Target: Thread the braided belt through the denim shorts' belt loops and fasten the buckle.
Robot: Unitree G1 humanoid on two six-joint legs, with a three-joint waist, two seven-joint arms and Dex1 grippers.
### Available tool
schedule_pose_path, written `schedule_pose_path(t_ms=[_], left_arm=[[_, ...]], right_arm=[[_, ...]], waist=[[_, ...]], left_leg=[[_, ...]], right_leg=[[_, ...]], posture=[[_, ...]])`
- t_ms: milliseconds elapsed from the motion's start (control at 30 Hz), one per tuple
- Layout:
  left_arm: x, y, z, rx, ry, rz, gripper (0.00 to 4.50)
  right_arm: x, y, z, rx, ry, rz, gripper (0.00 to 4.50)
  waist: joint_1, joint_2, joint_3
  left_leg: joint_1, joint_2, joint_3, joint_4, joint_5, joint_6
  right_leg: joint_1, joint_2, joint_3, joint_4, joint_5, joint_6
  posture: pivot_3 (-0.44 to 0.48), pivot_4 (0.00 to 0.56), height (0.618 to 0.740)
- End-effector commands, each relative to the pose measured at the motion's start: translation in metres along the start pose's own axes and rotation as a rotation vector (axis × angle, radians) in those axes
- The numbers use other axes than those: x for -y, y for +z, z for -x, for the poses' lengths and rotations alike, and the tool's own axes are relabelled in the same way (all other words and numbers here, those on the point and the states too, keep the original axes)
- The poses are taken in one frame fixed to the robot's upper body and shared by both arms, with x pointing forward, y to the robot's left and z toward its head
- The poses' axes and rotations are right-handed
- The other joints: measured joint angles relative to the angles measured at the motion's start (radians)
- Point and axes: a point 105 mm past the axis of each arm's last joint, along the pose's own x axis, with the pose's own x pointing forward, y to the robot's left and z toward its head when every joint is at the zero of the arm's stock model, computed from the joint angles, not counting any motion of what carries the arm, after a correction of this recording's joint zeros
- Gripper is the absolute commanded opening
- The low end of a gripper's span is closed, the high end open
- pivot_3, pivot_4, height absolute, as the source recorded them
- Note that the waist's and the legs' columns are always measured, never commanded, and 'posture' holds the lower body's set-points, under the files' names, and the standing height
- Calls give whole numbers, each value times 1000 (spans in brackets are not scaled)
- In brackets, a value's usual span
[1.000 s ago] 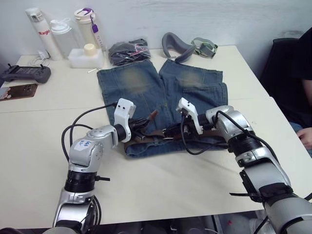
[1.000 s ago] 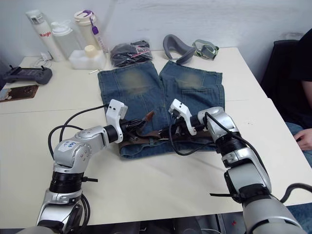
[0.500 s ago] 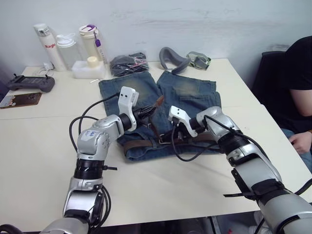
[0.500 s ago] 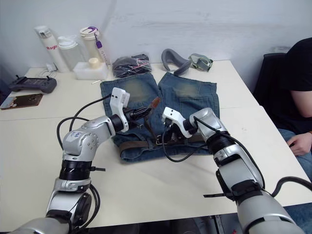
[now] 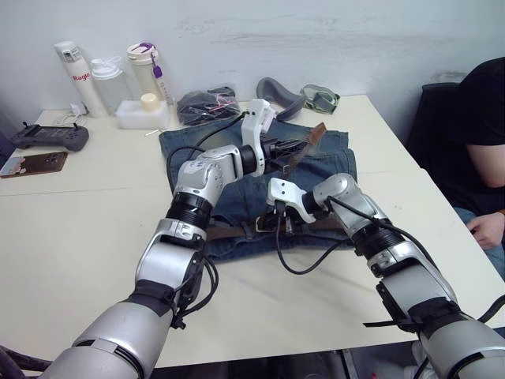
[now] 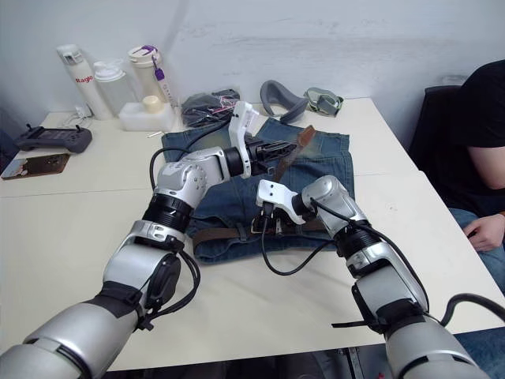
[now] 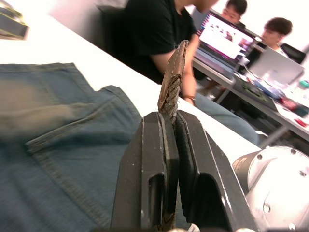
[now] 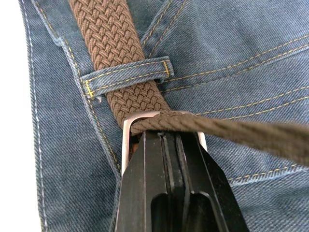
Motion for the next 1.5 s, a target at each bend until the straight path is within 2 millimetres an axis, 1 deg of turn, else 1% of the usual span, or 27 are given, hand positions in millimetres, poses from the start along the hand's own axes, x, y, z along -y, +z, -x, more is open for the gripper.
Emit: schedule_pose_path(t_ms=[33,67,100,200,267,333,467,567,600,633,667,700,767,833,900,1000,1067,1100,1133,1233,1267,1333,1400,1467,1500], left_arm=[[107,111,-22,288,-410,-225,0],[113,112,-23,288,-444,-210,0],[123,111,-23,273,-518,-177,0],[141,108,-19,234,-668,-112,0],[142,108,-17,223,-693,-88,0],[127,109,-17,227,-598,-82,0],[81,101,-6,198,-381,-103,0],[48,85,13,142,-247,-130,0],[41,80,19,127,-213,-134,0],[33,73,25,103,-178,-146,0],[25,63,33,81,-145,-136,0],[21,57,39,67,-124,-129,0],[17,41,50,26,-93,-123,0],[19,28,56,-8,-80,-126,0],[23,16,59,-43,-80,-139,0],[26,7,61,-71,-70,-151,0],[25,2,60,-84,-52,-163,0],[24,1,60,-88,-46,-169,0],[23,-2,59,-104,-37,-187,0],[21,-10,58,-135,-31,-220,0],[21,-11,58,-139,-31,-224,0],[19,-19,60,-195,-27,-310,0],[15,-32,66,-279,-30,-430,0],[9,-43,74,-353,-36,-553,0],[7,-45,77,-369,-39,-592,0]], right_arm=[[-74,-105,-45,-360,221,-169,99],[-75,-105,-45,-359,224,-168,99],[-77,-106,-45,-359,230,-164,99],[-79,-106,-43,-359,237,-148,99],[-80,-105,-41,-353,235,-143,99],[-78,-102,-39,-328,218,-154,99],[-67,-90,-31,-241,137,-206,99],[-57,-78,-23,-138,57,-289,99],[-56,-76,-21,-110,42,-320,99],[-55,-74,-18,-78,28,-358,99],[-55,-72,-13,-34,12,-402,99],[-55,-70,-10,-6,1,-433,99],[-54,-65,1,54,-30,-485,99],[-52,-60,12,94,-73,-502,99],[-50,-46,25,162,-105,-528,99],[-46,-29,45,240,-156,-552,99],[-40,-19,66,297,-217,-565,99],[-38,-16,72,310,-235,-569,99],[-37,-13,82,329,-259,-571,99],[-35,-7,103,349,-315,-562,99],[-36,-6,107,350,-325,-561,99],[-39,-4,117,339,-345,-538,99],[-44,2,126,344,-361,-481,99],[-48,3,128,297,-386,-368,99],[-50,2,128,259,-403,-307,99]], waist=[[0,0,0],[2,1,0],[2,1,1],[3,3,2],[6,4,2],[9,4,3],[12,4,3],[12,4,3],[12,4,3],[12,5,3],[13,5,3],[14,5,3],[21,6,4],[32,6,4],[42,6,4],[52,6,4],[54,7,4],[55,7,5],[56,9,7],[55,11,16],[55,11,20],[53,12,23],[50,12,25],[49,13,25],[50,13,26]], left_leg=[[-1,0,0,0,0,0],[-1,0,0,0,0,0],[-1,0,0,0,0,1],[-2,0,-1,-1,-1,1],[-3,0,-1,-1,-1,2],[-4,0,-1,-1,-1,2],[-5,-1,-2,-2,-2,3],[-8,-1,-2,-2,-2,2],[-10,0,-2,-3,-1,2],[-16,-1,-1,-2,-1,0],[-18,-1,-1,-2,2,-4],[-18,0,-1,-2,2,-4],[-19,0,-1,-4,2,-4],[-21,0,-1,-6,3,-4],[-26,0,-3,-6,3,-1],[-40,-1,-4,-1,1,1],[-45,-1,-4,1,1,2],[-50,-1,-4,2,1,3],[-55,-1,-3,3,2,4],[-56,-3,-3,3,4,5],[-56,-3,-3,3,4,5],[-56,-3,-3,2,5,4],[-56,-2,-2,1,6,3],[-55,-1,-1,0,6,2],[-55,-1,-1,0,6,2]], right_leg=[[0,0,0,0,0,0],[0,0,0,-1,0,0],[0,0,0,-1,0,0],[0,-1,-1,-3,0,0],[0,-1,-1,-4,0,0],[-1,-1,-1,-6,0,0],[-2,-1,-1,-7,0,0],[-6,-1,-1,-7,0,0],[-9,-1,-1,-6,0,0],[-15,-1,0,-4,0,0],[-17,-1,0,-3,0,0],[-18,-1,0,-3,0,0],[-19,0,0,-3,0,-1],[-22,0,0,-4,0,-1],[-25,0,1,-5,0,-2],[-37,0,2,-4,0,-2],[-41,0,2,-4,0,-2],[-46,0,2,-4,0,-2],[-49,0,2,-3,0,-2],[-50,-1,2,-6,0,-2],[-50,-1,2,-6,0,-2],[-51,-1,2,-6,0,-2],[-51,0,2,-5,0,-2],[-51,0,2,-5,0,-2],[-51,0,2,-5,0,-2]], posture=[[0,150,740],[0,150,740],[0,150,740],[0,150,740],[0,150,740],[0,150,740],[0,150,740],[0,150,740],[0,150,740],[0,150,740],[0,150,740],[0,150,740],[0,150,740],[0,150,740],[0,150,740],[0,150,740],[0,150,740],[0,150,740],[0,150,740],[0,150,740],[0,150,740],[0,150,740],[0,150,740],[0,150,740],[0,150,740]])
